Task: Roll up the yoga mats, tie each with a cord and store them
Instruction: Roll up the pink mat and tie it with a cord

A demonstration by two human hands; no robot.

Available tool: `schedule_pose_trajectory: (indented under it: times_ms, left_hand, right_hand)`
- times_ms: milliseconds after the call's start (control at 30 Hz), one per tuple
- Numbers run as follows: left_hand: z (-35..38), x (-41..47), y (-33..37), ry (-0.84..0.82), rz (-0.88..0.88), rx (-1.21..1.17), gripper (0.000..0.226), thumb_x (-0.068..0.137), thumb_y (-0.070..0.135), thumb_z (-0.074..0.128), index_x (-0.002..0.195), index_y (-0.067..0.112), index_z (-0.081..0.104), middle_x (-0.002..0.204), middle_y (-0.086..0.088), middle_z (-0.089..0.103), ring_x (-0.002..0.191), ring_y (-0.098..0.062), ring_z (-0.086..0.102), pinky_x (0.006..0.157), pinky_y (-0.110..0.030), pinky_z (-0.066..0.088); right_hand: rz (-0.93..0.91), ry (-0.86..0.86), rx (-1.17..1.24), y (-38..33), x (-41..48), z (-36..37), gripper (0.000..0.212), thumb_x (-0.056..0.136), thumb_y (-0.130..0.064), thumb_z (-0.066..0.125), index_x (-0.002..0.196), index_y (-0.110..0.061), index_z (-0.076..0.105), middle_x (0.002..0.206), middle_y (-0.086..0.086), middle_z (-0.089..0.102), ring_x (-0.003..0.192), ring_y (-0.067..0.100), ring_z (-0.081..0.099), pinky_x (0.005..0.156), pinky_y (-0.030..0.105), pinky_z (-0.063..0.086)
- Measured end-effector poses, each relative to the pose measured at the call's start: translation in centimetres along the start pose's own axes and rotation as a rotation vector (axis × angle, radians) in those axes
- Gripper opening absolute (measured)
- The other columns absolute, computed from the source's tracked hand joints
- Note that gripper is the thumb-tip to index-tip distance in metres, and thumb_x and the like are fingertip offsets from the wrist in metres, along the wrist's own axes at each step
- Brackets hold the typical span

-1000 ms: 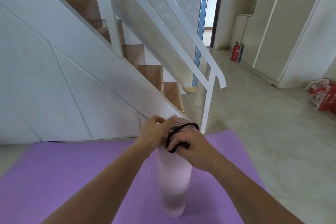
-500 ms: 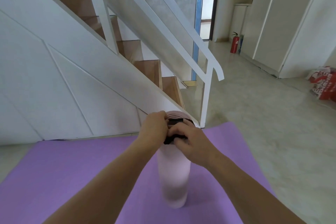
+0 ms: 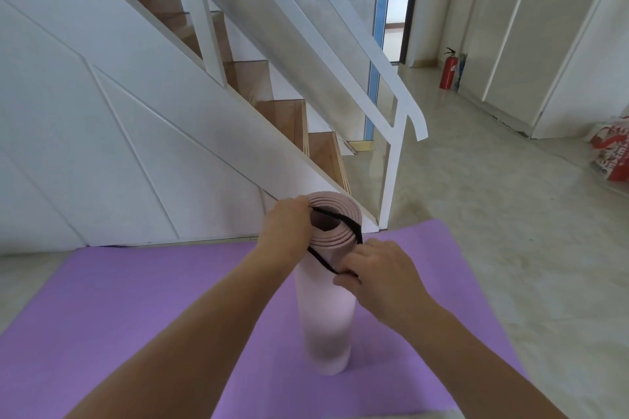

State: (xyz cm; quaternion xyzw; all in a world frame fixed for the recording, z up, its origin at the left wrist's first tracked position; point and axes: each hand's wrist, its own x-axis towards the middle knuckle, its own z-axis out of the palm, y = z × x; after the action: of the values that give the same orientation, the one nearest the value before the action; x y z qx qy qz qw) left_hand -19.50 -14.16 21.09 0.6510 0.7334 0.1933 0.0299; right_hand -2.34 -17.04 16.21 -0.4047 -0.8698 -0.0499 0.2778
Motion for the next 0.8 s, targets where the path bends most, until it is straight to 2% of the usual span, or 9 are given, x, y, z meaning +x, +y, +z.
schedule_pose_trajectory:
  times_ms: [67,133,200,267,333,400,567,667,800]
  left_hand:
    - [0.0,-0.2,0.4,-0.013,0.004,-0.002,0.019,0.103,0.01,0.039,0.107,0.007,0.058,0.101,-0.015,0.064,0.08,-0.025,0.051,0.071,-0.033,0.042]
    - [0.0,-0.5,0.6,-0.018,-0.004,-0.01,0.011,0.102,0.009,0.037,0.097,0.01,0.047,0.093,-0.012,0.059,0.078,-0.026,0.049,0.068,-0.036,0.041]
    - [-0.1,-0.9,0.9,-0.023,-0.009,-0.03,0.01,0.1,0.007,0.037,0.092,0.012,0.037,0.087,-0.008,0.051,0.076,-0.027,0.048,0.066,-0.035,0.037]
    - [-0.1,-1.5,1.2,-0.042,0.001,-0.059,0.011,0.099,0.005,0.037,0.091,0.013,0.035,0.086,-0.006,0.049,0.076,-0.026,0.047,0.066,-0.034,0.036]
    - [-0.2,-2.1,1.6,-0.049,0.018,-0.073,0.012,0.098,0.004,0.036,0.091,0.013,0.035,0.087,-0.006,0.052,0.075,-0.025,0.048,0.065,-0.034,0.036]
    - [-0.2,-2.7,1.7,-0.06,0.032,-0.071,0.013,0.098,0.004,0.036,0.09,0.014,0.035,0.086,-0.004,0.05,0.075,-0.025,0.046,0.065,-0.033,0.035]
    - [0.0,-3.7,1.1,-0.063,0.014,-0.104,0.013,0.097,0.007,0.037,0.089,0.015,0.033,0.083,-0.003,0.051,0.072,-0.026,0.044,0.064,-0.034,0.033]
    - [-0.2,-4.0,0.6,-0.04,-0.057,-0.227,0.008,0.097,0.012,0.04,0.09,0.016,0.039,0.083,-0.004,0.057,0.076,-0.029,0.048,0.064,-0.035,0.034]
    - [-0.3,-4.6,1.2,0.047,-0.183,-0.43,0.008,0.099,0.016,0.041,0.092,0.016,0.045,0.079,0.004,0.054,0.075,-0.02,0.047,0.056,-0.029,0.03]
  right_hand:
    - [0.253,-0.217,0.053,0.1,-1.0,1.2,0.024,0.088,-0.039,0.059,0.076,-0.022,0.07,0.066,-0.006,0.06,0.069,0.021,0.056,0.059,0.028,0.034]
    - [0.561,-0.363,0.323,0.5,-1.6,1.0,0.03,0.093,-0.036,0.049,0.079,-0.017,0.068,0.071,0.0,0.063,0.072,0.025,0.056,0.062,0.033,0.039]
    - [0.737,-0.33,0.499,1.8,-0.7,0.1,0.031,0.094,-0.021,0.044,0.081,-0.015,0.072,0.078,0.009,0.07,0.068,0.025,0.062,0.067,0.033,0.048]
    - [0.863,-0.276,0.568,3.0,1.6,-1.2,0.029,0.095,-0.011,0.045,0.086,-0.003,0.071,0.073,0.014,0.071,0.052,0.019,0.062,0.055,0.025,0.049]
    - [1.029,-0.178,0.743,4.6,4.1,-1.9,0.022,0.093,-0.008,0.052,0.084,0.006,0.066,0.06,0.011,0.067,0.033,0.013,0.049,0.035,0.019,0.034]
    - [1.142,-0.131,0.919,5.6,6.4,-2.3,0.015,0.089,-0.005,0.06,0.08,0.006,0.062,0.048,0.007,0.058,0.029,0.012,0.04,0.034,0.016,0.025]
    - [1.126,-0.225,0.896,5.2,10.4,-1.4,0.02,0.085,-0.013,0.071,0.074,-0.003,0.057,0.055,0.006,0.049,0.041,0.013,0.04,0.04,0.021,0.03]
    - [0.913,-0.285,0.568,3.6,11.9,-0.4,0.018,0.084,-0.022,0.065,0.08,-0.008,0.055,0.071,0.003,0.055,0.064,0.02,0.054,0.051,0.024,0.036]
    - [0.716,-0.411,0.177,1.3,12.6,-0.2,0.021,0.086,-0.033,0.053,0.1,-0.017,0.054,0.08,-0.003,0.051,0.082,0.022,0.053,0.062,0.028,0.034]
